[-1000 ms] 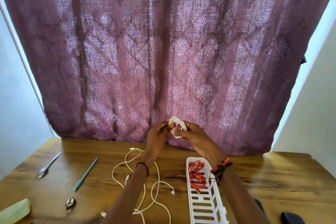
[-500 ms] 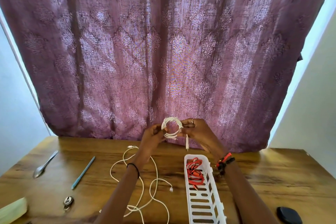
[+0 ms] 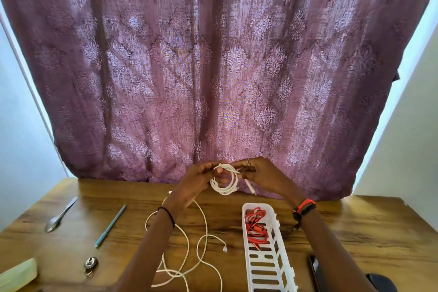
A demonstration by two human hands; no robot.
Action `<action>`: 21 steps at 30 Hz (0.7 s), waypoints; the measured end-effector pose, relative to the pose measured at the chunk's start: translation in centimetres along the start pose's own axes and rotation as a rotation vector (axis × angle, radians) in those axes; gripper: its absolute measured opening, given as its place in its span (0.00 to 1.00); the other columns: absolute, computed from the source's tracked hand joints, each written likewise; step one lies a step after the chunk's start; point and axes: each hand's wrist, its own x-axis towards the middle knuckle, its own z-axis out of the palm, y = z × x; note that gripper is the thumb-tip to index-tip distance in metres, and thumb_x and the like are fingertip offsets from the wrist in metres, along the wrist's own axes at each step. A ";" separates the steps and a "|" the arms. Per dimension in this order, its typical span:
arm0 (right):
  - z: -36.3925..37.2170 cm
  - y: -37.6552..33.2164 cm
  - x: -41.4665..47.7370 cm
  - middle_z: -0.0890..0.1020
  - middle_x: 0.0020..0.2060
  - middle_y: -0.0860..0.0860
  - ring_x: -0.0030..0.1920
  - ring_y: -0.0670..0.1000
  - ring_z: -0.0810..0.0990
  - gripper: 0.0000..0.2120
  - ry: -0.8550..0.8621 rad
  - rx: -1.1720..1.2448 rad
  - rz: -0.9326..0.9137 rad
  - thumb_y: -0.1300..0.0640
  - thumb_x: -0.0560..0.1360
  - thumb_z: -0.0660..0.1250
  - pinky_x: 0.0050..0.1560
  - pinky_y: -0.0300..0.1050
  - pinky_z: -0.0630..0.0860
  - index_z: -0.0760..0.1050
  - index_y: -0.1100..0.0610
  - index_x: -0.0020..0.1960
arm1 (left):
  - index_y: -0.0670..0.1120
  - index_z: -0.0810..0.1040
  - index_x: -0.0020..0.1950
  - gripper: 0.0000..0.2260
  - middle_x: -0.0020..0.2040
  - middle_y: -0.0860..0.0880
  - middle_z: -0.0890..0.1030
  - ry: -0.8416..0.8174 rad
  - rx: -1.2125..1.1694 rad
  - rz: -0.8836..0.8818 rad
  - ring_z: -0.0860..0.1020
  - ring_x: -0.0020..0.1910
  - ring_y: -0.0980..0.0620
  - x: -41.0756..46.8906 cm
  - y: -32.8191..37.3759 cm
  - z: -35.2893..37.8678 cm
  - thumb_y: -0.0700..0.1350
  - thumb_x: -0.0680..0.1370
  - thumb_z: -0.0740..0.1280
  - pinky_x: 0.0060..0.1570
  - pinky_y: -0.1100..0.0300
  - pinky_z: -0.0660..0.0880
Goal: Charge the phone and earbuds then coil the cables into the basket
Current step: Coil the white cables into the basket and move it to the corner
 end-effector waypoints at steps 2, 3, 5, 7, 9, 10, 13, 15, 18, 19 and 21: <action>0.0 -0.1 0.4 0.83 0.49 0.60 0.48 0.51 0.81 0.11 0.129 -0.165 -0.008 0.66 0.71 0.70 0.52 0.40 0.75 0.81 0.63 0.54 | 0.36 0.75 0.59 0.11 0.38 0.50 0.84 0.052 -0.036 0.014 0.81 0.34 0.58 0.0 -0.2 0.2 0.34 0.78 0.61 0.35 0.67 0.78; 0.2 0.0 0.6 0.82 0.48 0.62 0.48 0.56 0.81 0.09 0.193 -0.270 -0.001 0.63 0.71 0.71 0.52 0.45 0.75 0.82 0.63 0.51 | 0.37 0.76 0.57 0.10 0.36 0.51 0.84 0.081 -0.048 0.021 0.81 0.33 0.59 0.0 -0.4 0.3 0.34 0.78 0.61 0.35 0.67 0.78; 0.8 0.2 1.0 0.80 0.47 0.62 0.48 0.59 0.79 0.09 0.294 -0.407 0.050 0.58 0.73 0.69 0.50 0.47 0.73 0.82 0.62 0.50 | 0.39 0.78 0.54 0.08 0.37 0.49 0.84 0.113 -0.068 0.046 0.80 0.33 0.57 0.0 -0.9 0.6 0.36 0.78 0.62 0.38 0.63 0.77; 1.9 0.2 1.1 0.79 0.48 0.62 0.49 0.60 0.79 0.11 0.327 -0.485 0.107 0.57 0.76 0.65 0.49 0.47 0.73 0.82 0.61 0.52 | 0.40 0.79 0.54 0.08 0.39 0.46 0.83 0.128 -0.101 0.078 0.79 0.35 0.55 0.1 -1.3 0.9 0.37 0.78 0.62 0.41 0.60 0.75; 3.2 0.2 1.0 0.78 0.48 0.63 0.50 0.60 0.79 0.11 0.374 -0.468 0.125 0.59 0.77 0.62 0.48 0.47 0.72 0.80 0.63 0.51 | 0.41 0.80 0.52 0.08 0.40 0.47 0.83 0.151 -0.162 0.106 0.80 0.36 0.55 0.1 -1.5 1.5 0.36 0.77 0.62 0.41 0.63 0.77; 3.8 0.0 0.9 0.78 0.48 0.64 0.49 0.61 0.79 0.11 0.413 -0.412 0.125 0.61 0.77 0.61 0.48 0.48 0.71 0.79 0.65 0.51 | 0.41 0.80 0.52 0.08 0.40 0.48 0.84 0.164 -0.185 0.120 0.80 0.37 0.56 0.2 -1.5 1.7 0.36 0.77 0.63 0.40 0.64 0.77; 5.2 -0.5 0.6 0.77 0.50 0.65 0.49 0.63 0.79 0.11 0.561 -0.242 0.112 0.63 0.76 0.63 0.53 0.46 0.70 0.79 0.68 0.53 | 0.40 0.78 0.53 0.08 0.40 0.50 0.85 0.186 -0.233 0.158 0.81 0.38 0.57 0.4 -1.5 2.0 0.35 0.78 0.61 0.41 0.65 0.78; 5.6 -0.9 0.4 0.76 0.53 0.63 0.52 0.60 0.79 0.14 0.598 -0.163 0.122 0.61 0.75 0.65 0.57 0.40 0.68 0.77 0.68 0.57 | 0.40 0.78 0.54 0.09 0.40 0.49 0.85 0.191 -0.262 0.172 0.82 0.38 0.56 0.5 -1.8 1.9 0.36 0.78 0.61 0.41 0.64 0.79; 5.6 -0.9 0.5 0.75 0.56 0.62 0.57 0.58 0.76 0.18 0.599 -0.112 0.156 0.59 0.75 0.66 0.58 0.35 0.63 0.74 0.65 0.62 | 0.40 0.78 0.55 0.09 0.43 0.47 0.85 0.174 -0.329 0.154 0.82 0.41 0.55 0.6 -2.3 1.9 0.37 0.78 0.61 0.42 0.63 0.79; 5.6 -0.8 0.7 0.77 0.56 0.62 0.57 0.58 0.76 0.18 0.588 -0.116 0.164 0.59 0.75 0.66 0.57 0.37 0.62 0.75 0.64 0.62 | 0.39 0.79 0.55 0.09 0.44 0.46 0.85 0.165 -0.351 0.146 0.83 0.41 0.54 0.7 -2.5 1.9 0.37 0.78 0.61 0.43 0.62 0.79; 5.6 -0.6 0.8 0.81 0.51 0.60 0.54 0.58 0.78 0.15 0.555 -0.176 0.168 0.57 0.75 0.66 0.55 0.42 0.60 0.78 0.62 0.58 | 0.38 0.78 0.55 0.09 0.45 0.45 0.84 0.155 -0.380 0.132 0.83 0.41 0.53 0.8 -3.0 1.8 0.37 0.77 0.62 0.44 0.61 0.80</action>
